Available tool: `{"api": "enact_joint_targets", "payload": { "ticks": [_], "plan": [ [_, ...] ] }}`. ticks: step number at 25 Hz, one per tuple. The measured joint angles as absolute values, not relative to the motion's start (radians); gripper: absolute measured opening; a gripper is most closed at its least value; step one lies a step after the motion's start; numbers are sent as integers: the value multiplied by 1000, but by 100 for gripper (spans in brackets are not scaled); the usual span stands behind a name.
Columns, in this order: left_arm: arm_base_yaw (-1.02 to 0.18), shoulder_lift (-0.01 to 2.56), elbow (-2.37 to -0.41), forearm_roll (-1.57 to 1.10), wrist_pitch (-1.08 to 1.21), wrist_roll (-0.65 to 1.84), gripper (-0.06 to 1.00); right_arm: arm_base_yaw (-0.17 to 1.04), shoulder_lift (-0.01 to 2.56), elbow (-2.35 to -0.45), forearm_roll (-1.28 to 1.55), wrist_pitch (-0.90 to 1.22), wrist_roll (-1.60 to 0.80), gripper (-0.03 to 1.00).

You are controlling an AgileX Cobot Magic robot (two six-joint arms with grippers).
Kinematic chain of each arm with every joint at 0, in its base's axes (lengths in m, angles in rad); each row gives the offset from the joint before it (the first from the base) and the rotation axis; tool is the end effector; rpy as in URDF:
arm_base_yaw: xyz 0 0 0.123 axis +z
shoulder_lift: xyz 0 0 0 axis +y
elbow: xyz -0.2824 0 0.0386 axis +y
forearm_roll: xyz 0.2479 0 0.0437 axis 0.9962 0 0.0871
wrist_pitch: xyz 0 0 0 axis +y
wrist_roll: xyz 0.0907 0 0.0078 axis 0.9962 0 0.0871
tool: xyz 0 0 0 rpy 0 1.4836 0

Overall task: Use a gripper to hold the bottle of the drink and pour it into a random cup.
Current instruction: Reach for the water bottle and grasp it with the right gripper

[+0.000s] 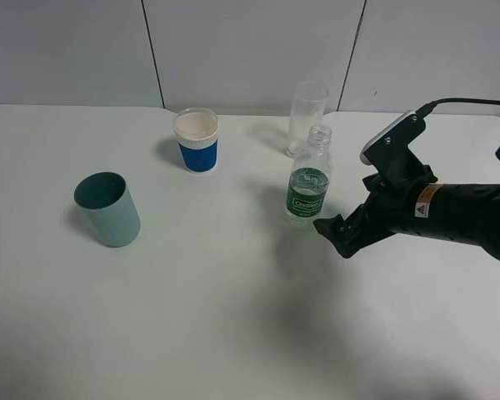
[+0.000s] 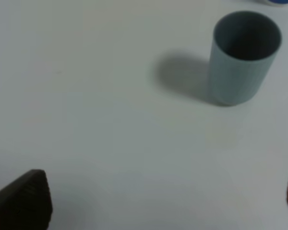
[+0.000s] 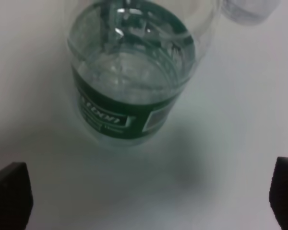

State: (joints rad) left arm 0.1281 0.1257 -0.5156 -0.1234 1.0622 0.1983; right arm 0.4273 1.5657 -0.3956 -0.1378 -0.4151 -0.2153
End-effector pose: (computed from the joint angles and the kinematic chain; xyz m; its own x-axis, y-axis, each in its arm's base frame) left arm 0.0140 -0.0081 0.2815 -0.5451 0.0677 -0.8356 0.0374 0.9977 0.0564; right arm 0.2211 0.1062 0.1377 -0.3816 -0.5412 -0.7493 -0.6167 0.7529 -0.2298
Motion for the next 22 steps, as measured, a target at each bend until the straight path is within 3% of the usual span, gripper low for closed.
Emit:
{"api": "enact_joint_targets", "payload": {
  "ticks": [22],
  "plan": [
    [128,126,-516,-123,1062,198,99,388,1724,-397,-213,-693,-241,99]
  ]
}}
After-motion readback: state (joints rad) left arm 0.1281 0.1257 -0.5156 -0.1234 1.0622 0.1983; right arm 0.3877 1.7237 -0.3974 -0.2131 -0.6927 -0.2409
